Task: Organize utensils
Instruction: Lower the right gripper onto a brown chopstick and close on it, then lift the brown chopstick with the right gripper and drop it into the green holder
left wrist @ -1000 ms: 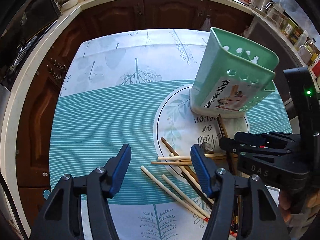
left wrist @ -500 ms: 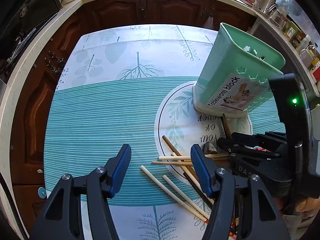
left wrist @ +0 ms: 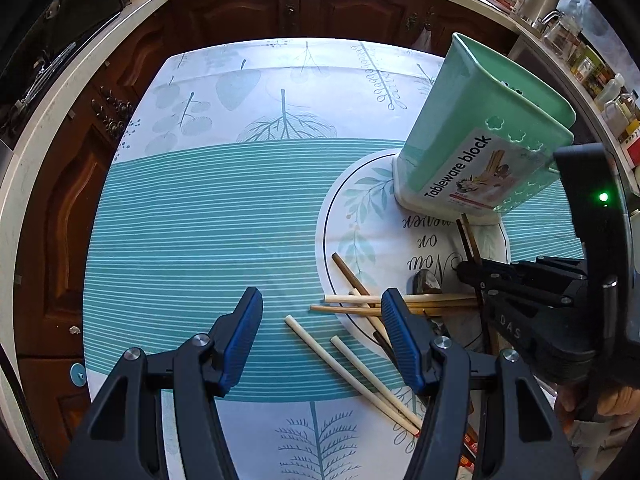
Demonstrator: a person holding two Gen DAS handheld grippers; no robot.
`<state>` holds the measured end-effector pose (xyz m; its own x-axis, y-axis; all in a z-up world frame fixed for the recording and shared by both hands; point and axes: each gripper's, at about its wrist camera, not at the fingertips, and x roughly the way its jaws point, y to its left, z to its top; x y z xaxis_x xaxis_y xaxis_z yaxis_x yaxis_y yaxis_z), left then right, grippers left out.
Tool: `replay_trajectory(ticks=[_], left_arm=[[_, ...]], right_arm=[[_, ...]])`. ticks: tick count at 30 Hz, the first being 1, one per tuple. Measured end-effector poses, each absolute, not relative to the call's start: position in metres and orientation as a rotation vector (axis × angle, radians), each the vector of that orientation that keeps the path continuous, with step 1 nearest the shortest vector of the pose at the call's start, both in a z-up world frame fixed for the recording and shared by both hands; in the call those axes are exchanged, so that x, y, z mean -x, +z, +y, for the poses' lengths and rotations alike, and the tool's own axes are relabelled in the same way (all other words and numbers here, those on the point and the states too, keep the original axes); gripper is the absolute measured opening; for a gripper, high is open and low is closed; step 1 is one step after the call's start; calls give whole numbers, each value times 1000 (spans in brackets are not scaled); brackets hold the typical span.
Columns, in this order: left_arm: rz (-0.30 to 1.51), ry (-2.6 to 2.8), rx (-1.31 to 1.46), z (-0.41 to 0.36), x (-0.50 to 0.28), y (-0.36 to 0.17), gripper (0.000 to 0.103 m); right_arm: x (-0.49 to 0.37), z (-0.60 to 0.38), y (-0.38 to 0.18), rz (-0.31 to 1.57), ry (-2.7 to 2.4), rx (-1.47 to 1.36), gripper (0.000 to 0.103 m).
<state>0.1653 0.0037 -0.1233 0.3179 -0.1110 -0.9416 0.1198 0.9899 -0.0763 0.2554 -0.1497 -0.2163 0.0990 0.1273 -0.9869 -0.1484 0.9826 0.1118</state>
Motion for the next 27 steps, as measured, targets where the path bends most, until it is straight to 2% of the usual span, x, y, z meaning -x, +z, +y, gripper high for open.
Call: replay_trajectory(ticks=[15,21,27], left_arm=[[1253,-165,-24,-9,-154,-130,60],[1252,-195,-51,-25,-146,-129,60],[1221,-218,-65,-30,-132,-116,60]], right_arm=[[-224,-219,-191,1287,324,-393,6],[-208,-236,-183,1249,316,-429,6],[-184,-248,-130,1125,332,-370,6]])
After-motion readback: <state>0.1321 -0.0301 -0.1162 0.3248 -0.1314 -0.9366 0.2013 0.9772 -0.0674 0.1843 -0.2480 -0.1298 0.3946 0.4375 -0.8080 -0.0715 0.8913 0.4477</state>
